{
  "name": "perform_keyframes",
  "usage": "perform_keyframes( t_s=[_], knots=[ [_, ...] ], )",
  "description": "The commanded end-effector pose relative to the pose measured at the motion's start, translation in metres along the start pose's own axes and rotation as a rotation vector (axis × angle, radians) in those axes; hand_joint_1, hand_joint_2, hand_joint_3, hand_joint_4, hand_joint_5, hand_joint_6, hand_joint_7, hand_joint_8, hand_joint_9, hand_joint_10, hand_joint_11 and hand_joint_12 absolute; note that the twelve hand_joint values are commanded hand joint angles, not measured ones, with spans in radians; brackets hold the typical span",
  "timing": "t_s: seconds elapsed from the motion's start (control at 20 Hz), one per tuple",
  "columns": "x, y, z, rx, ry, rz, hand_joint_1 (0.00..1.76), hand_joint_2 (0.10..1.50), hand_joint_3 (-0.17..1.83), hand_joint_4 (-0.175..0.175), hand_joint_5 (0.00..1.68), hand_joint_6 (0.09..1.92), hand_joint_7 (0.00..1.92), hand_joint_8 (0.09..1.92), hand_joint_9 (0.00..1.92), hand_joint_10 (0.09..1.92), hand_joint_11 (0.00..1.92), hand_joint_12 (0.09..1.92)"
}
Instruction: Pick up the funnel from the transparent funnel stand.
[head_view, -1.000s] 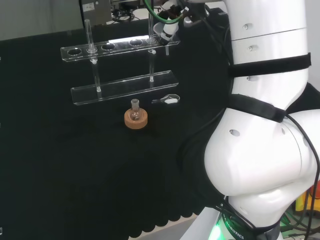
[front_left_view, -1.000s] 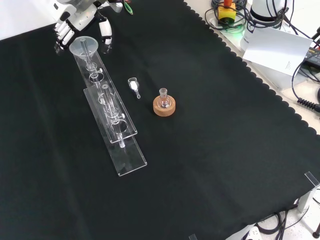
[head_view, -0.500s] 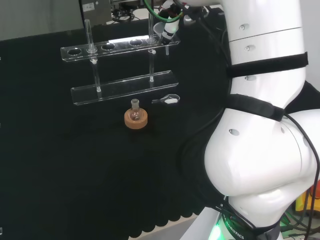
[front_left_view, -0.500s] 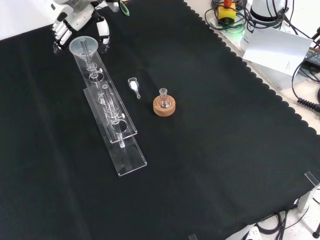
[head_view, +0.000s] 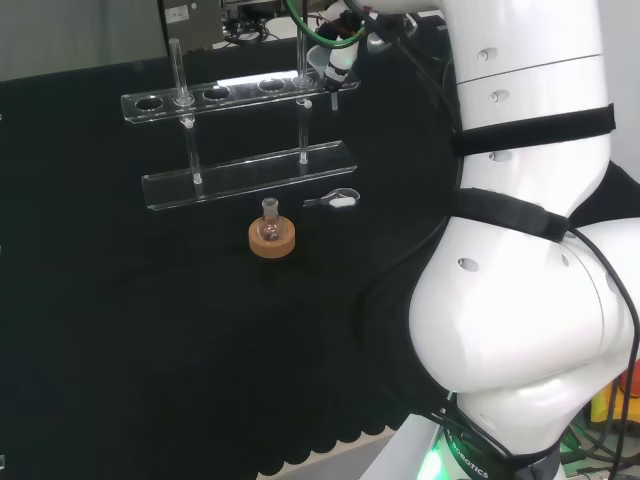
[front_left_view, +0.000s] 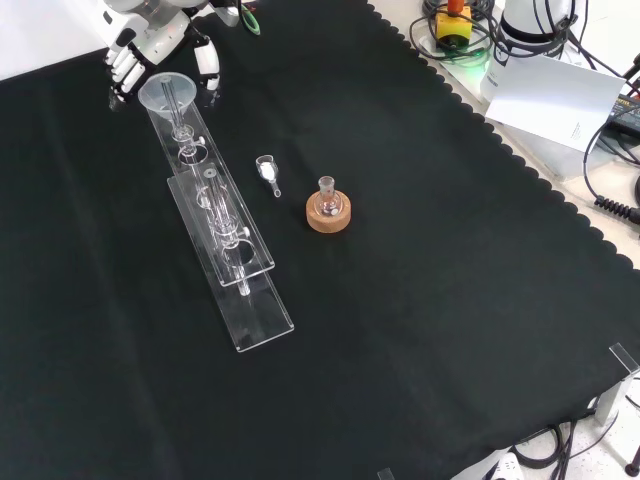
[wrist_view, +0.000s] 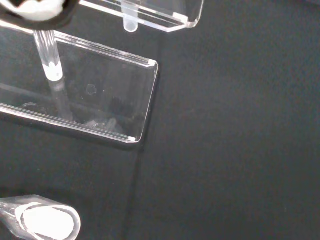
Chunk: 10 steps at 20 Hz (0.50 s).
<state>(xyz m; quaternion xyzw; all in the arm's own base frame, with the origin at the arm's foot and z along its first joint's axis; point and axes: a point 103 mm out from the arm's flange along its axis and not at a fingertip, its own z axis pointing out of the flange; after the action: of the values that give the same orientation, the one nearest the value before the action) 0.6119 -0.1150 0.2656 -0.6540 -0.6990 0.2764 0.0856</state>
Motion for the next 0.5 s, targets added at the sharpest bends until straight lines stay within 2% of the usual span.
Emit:
perform_keyframes(
  t_s=[0.05,0.5],
  knots=[
    [-0.0002,-0.0002,-0.0002,0.000,-0.008,0.009,0.72,0.61,0.50,-0.040,0.13,0.09,0.05,0.68,0.24,0.76,0.17,1.41],
    [0.0009,-0.0010,-0.0007,-0.020,-0.026,0.022,0.78,0.65,0.60,-0.033,0.31,0.09,0.16,0.68,0.34,0.71,0.19,1.40]
  ],
)
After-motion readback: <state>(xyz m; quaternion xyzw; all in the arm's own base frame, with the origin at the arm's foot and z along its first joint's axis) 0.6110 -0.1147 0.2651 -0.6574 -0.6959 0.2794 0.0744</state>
